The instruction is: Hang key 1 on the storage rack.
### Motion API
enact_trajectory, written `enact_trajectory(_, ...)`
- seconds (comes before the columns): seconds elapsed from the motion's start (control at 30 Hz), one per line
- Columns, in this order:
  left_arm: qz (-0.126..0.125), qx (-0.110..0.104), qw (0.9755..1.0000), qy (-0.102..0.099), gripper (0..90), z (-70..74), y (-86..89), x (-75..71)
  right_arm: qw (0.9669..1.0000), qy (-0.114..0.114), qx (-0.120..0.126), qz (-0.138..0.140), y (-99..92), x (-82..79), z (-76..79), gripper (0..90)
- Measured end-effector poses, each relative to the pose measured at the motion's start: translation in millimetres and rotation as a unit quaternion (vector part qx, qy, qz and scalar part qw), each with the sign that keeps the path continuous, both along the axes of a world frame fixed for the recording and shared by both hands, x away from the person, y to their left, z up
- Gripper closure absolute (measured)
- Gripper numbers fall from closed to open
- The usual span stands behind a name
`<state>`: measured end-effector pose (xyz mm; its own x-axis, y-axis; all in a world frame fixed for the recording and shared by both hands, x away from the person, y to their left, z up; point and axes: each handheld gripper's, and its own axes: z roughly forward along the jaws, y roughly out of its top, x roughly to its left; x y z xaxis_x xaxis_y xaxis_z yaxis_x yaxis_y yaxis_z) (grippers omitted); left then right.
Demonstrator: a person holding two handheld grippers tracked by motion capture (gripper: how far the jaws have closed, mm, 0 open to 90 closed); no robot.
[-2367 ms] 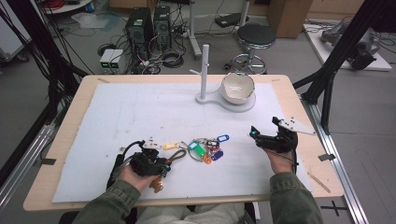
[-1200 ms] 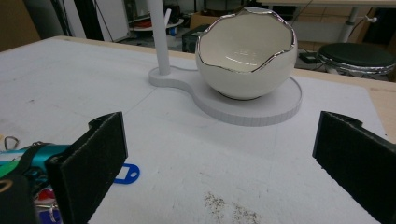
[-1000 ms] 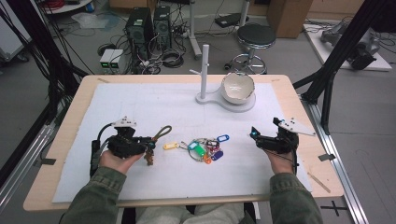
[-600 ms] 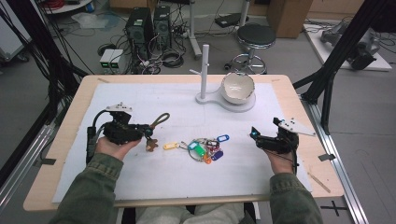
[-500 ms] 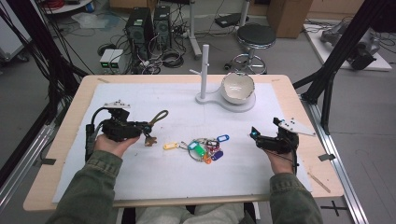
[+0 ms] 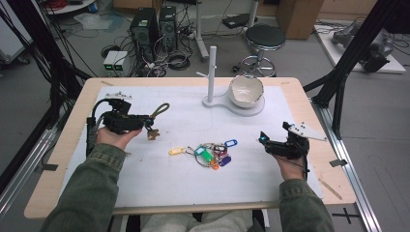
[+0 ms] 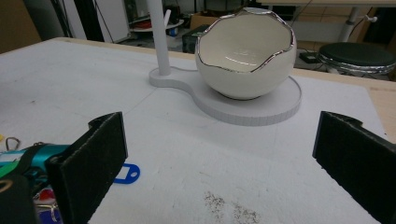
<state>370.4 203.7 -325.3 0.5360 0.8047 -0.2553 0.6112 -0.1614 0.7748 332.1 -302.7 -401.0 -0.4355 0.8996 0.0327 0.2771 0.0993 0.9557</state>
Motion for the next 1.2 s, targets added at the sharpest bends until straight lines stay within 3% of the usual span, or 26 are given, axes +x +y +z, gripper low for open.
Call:
enact_trajectory(0.33,0.013,0.015,0.9997,-0.013,69.6,22.5,-2.7,20.8,1.0000,0.001,0.000,0.001,-0.2,0.3,-0.1,2.0)
enact_trajectory(0.63,0.017,0.025,0.9995,-0.009,69.6,32.7,-3.1,42.7,1.0000,0.005,-0.001,0.003,0.4,0.0,-0.5,2.0)
enact_trajectory(1.2,0.027,0.032,0.9989,-0.023,69.6,50.8,-16.1,74.9,1.0000,0.002,-0.002,0.003,-0.6,0.3,-0.7,2.0)
